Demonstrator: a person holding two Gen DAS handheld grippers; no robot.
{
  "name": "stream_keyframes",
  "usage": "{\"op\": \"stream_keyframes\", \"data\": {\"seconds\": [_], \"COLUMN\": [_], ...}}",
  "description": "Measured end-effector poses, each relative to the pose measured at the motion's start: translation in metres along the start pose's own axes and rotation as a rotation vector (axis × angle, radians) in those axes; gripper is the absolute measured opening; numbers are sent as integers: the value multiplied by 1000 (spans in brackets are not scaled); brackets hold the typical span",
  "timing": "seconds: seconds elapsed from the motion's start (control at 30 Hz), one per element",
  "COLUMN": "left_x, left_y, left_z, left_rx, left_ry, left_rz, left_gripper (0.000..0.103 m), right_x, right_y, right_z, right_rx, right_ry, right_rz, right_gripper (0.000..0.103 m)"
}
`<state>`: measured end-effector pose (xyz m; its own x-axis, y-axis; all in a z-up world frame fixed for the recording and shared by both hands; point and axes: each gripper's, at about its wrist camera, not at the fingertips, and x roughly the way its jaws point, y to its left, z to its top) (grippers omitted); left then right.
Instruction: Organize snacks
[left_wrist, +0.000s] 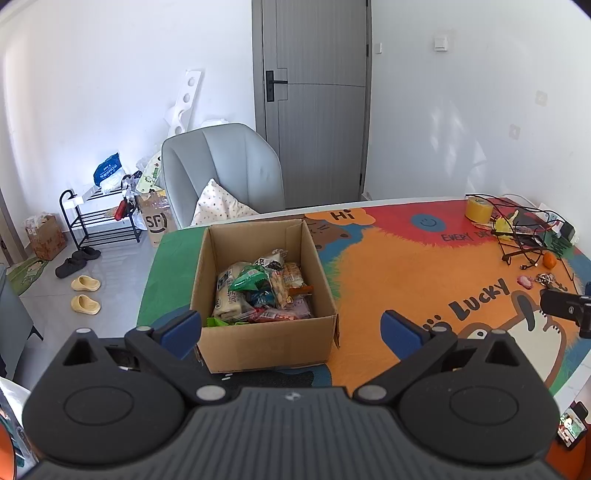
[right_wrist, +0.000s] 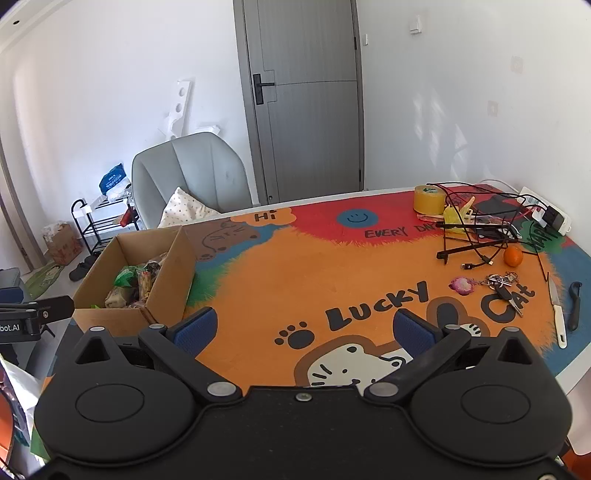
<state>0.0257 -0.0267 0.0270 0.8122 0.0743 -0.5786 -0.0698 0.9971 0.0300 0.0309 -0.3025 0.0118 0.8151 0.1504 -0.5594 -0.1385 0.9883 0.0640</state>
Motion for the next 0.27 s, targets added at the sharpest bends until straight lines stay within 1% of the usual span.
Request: {"op": "stream_keyframes", "data": {"seconds": [0.27], "left_x": [2], "left_y": [0], "left_z": [-1], "left_rx": [1], "left_ry": [2], "left_rz": [3], "left_gripper": [103], "right_x": [3], "right_y": [-1], "right_z": [0], "right_rx": [3], "right_ry": [14], "right_rz": [3], "right_gripper": [103]}}
